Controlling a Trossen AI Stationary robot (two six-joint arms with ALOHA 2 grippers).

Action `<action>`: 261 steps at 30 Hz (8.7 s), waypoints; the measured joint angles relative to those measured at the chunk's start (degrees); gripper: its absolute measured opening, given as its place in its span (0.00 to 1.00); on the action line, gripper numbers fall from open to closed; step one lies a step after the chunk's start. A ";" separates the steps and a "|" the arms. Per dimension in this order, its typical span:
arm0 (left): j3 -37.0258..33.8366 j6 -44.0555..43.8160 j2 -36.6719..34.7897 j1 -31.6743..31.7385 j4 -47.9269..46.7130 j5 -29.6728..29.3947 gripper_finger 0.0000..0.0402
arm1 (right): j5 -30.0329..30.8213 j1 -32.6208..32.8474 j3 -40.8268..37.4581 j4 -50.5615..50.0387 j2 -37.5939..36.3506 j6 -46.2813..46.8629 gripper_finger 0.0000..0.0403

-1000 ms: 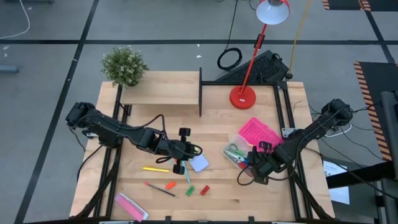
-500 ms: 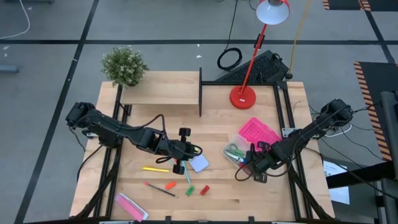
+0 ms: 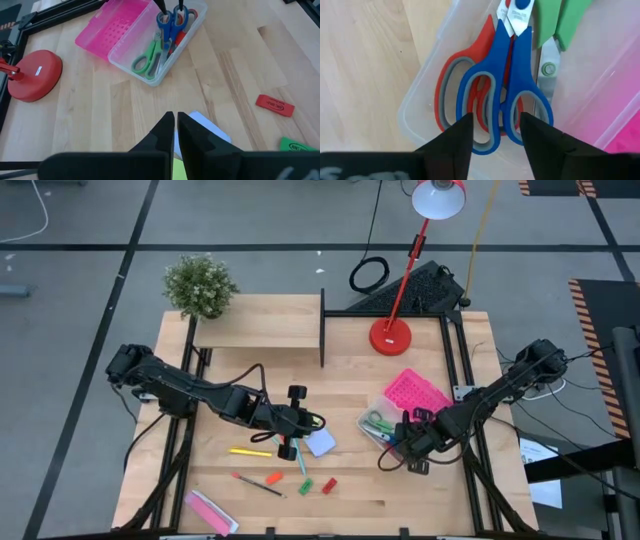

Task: Pack school essentials
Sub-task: Put the black pencil into the pink supply box

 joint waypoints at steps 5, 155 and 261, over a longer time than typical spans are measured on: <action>0.00 0.00 0.00 0.00 0.04 -0.02 0.06 | 7.11 1.03 0.93 2.76 -3.10 4.63 0.41; 14.03 27.59 7.72 10.85 4.22 15.45 0.06 | 49.89 8.39 0.94 23.43 -32.24 -39.70 0.67; 12.59 -9.13 3.06 2.92 -20.77 -1.72 0.48 | 28.61 5.36 0.98 15.39 -21.48 -18.30 0.05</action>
